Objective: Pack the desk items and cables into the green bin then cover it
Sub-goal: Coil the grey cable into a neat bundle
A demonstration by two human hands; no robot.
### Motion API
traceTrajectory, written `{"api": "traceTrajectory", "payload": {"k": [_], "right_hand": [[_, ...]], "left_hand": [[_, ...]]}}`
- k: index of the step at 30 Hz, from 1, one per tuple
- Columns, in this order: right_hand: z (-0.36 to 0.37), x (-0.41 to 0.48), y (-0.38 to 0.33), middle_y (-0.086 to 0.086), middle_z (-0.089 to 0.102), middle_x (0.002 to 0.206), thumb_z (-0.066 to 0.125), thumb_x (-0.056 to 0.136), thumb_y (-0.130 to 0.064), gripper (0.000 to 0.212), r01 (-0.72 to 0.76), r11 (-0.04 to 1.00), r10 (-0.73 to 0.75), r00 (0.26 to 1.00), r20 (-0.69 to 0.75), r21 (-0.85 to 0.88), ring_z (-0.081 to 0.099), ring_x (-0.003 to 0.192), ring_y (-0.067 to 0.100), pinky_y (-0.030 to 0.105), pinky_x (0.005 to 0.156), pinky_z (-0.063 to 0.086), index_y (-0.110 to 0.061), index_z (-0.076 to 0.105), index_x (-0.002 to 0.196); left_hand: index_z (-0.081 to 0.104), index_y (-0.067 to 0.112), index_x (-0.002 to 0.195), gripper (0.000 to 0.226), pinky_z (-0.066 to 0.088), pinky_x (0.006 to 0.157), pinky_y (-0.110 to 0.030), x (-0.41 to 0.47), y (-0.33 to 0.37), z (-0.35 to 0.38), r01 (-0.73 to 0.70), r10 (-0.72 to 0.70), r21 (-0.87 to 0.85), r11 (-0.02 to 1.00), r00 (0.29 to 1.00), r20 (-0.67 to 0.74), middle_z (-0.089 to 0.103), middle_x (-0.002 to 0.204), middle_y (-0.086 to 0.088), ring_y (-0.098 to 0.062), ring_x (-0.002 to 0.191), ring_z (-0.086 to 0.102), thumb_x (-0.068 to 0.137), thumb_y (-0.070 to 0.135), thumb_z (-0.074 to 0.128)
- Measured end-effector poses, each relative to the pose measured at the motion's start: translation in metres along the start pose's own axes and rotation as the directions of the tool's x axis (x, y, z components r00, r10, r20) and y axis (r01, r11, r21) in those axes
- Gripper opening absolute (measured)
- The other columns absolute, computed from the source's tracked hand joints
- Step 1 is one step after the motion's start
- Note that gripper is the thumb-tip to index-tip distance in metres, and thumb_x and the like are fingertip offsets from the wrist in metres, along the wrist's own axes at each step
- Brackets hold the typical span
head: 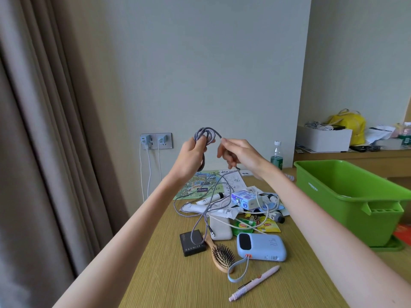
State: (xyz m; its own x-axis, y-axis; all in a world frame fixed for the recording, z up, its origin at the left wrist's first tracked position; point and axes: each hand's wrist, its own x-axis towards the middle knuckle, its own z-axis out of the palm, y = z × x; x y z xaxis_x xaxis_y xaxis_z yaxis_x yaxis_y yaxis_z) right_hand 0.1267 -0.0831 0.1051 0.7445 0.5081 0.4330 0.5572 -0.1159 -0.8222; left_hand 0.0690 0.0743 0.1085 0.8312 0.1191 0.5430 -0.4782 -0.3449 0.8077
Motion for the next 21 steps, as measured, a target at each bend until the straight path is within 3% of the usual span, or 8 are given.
{"api": "traceTrajectory", "payload": {"k": [4, 7, 10, 15, 18, 21], "right_hand": [[0.006, 0.0, -0.004, -0.002, 0.043, 0.053, 0.039, 0.103, -0.034, 0.045, -0.013, 0.999, 0.009, 0.998, 0.068, 0.052, 0.04, 0.046, 0.013, 0.022, 0.05, 0.04, -0.009, 0.06, 0.073], [0.011, 0.0, -0.004, -0.001, 0.045, 0.051, 0.04, 0.102, -0.034, 0.046, 0.0, 0.998, -0.005, 0.997, 0.076, 0.067, 0.041, 0.046, 0.016, 0.02, 0.046, 0.039, -0.011, 0.06, 0.067], [0.014, 0.001, -0.005, 0.0, 0.047, 0.05, 0.039, 0.101, -0.031, 0.046, 0.016, 0.995, -0.021, 0.998, 0.057, 0.094, 0.04, 0.044, 0.016, 0.02, 0.046, 0.041, -0.013, 0.059, 0.063], [0.015, 0.001, -0.007, 0.003, 0.048, 0.05, 0.039, 0.1, -0.037, 0.049, 0.018, 0.995, -0.023, 0.998, 0.051, 0.099, 0.043, 0.044, 0.016, 0.021, 0.047, 0.042, -0.014, 0.058, 0.061], [0.015, -0.001, -0.006, 0.01, 0.051, 0.056, 0.044, 0.1, -0.04, 0.051, 0.002, 0.997, -0.008, 0.997, 0.08, 0.079, 0.048, 0.049, 0.019, 0.022, 0.053, 0.042, -0.006, 0.064, 0.066], [0.014, -0.001, -0.001, 0.01, 0.053, 0.058, 0.053, 0.097, -0.026, 0.038, 0.013, 1.0, -0.015, 0.995, 0.1, 0.018, 0.05, 0.052, 0.018, 0.019, 0.059, 0.044, -0.001, 0.065, 0.072]], "left_hand": [[0.048, 0.011, 0.075, 0.034, 0.028, 0.043, -0.018, 0.001, 0.002, 0.005, -0.017, 0.016, -0.031, 0.999, 0.999, -0.04, 0.037, 0.062, 0.004, -0.002, 0.041, 0.031, 0.103, 0.027, 0.037], [0.057, -0.01, 0.094, 0.04, 0.027, 0.042, -0.02, 0.001, 0.007, 0.008, -0.04, 0.041, -0.041, 0.998, 0.999, 0.021, 0.044, 0.058, 0.003, -0.007, 0.043, 0.032, 0.102, 0.024, 0.036], [0.053, -0.015, 0.094, 0.041, 0.026, 0.04, -0.02, 0.001, 0.01, 0.011, -0.086, 0.087, -0.029, 0.996, 0.994, 0.062, 0.051, 0.052, -0.004, -0.013, 0.042, 0.033, 0.102, 0.021, 0.035], [0.05, 0.006, 0.083, 0.028, 0.024, 0.037, -0.016, 0.001, 0.013, 0.013, -0.083, 0.087, -0.116, 0.99, 0.996, 0.031, 0.039, 0.038, 0.012, -0.003, 0.035, 0.029, 0.103, 0.021, 0.037], [0.06, 0.016, 0.092, 0.024, 0.032, 0.048, -0.014, 0.005, 0.011, 0.011, -0.02, 0.002, -0.204, 0.979, 0.996, -0.088, 0.047, 0.055, 0.017, 0.0, 0.05, 0.04, 0.102, 0.026, 0.041], [0.06, 0.02, 0.087, 0.022, 0.041, 0.068, -0.023, 0.011, 0.008, 0.001, 0.048, -0.106, -0.355, 0.934, 0.983, -0.147, 0.055, 0.079, 0.007, -0.007, 0.07, 0.049, 0.101, 0.025, 0.043]]}}
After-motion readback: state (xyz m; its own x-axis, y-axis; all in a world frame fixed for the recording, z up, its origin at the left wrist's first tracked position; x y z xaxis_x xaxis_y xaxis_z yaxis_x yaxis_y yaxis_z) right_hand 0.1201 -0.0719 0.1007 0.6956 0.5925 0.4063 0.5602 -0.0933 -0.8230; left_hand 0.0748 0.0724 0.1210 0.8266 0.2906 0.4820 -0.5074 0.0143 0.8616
